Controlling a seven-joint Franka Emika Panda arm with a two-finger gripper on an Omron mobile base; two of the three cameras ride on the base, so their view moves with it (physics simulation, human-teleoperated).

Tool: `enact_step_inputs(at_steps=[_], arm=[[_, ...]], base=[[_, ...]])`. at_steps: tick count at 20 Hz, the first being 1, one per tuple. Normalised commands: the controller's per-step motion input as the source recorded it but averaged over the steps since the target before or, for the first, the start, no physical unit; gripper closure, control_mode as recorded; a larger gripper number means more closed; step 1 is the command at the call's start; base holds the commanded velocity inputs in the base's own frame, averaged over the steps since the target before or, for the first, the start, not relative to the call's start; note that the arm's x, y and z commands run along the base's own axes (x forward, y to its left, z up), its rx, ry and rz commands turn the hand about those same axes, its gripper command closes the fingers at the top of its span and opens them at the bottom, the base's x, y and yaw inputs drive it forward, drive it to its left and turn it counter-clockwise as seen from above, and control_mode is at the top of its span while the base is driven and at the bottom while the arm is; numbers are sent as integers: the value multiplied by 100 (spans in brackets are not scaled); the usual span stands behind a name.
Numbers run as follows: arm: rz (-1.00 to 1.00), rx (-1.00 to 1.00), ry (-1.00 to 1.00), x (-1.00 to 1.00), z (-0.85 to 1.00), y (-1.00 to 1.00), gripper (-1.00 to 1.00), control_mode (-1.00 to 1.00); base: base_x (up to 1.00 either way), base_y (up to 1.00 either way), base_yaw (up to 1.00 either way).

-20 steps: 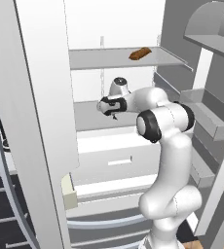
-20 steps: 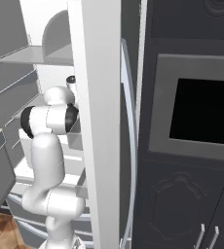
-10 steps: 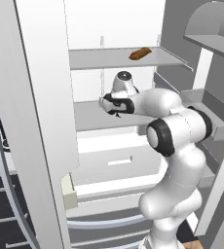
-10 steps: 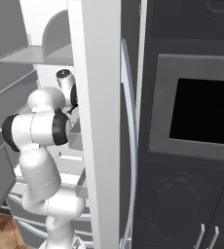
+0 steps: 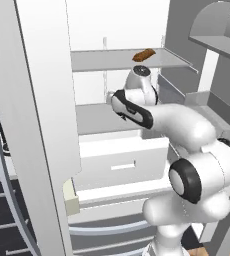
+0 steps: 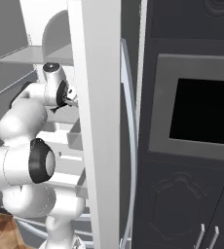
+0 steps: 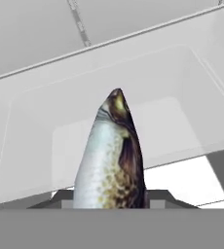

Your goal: Take the fish out of the fridge, briefly rinse it in the sink, and place it on the tray next to the sink.

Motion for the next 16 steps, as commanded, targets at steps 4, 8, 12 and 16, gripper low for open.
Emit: enact_step_inputs(at_steps=[4,8,12,16], arm=[[-11,13,5,-100,43,-13,100,-100],[-8,1,3,-100,11,-3,100,-100],[-7,0,3,-100,0,0,100,-100],[-2,0,0,-75,0,0,100,100]], base=[[0,0,0],[0,0,0],[0,0,0],[-25,0,3]])
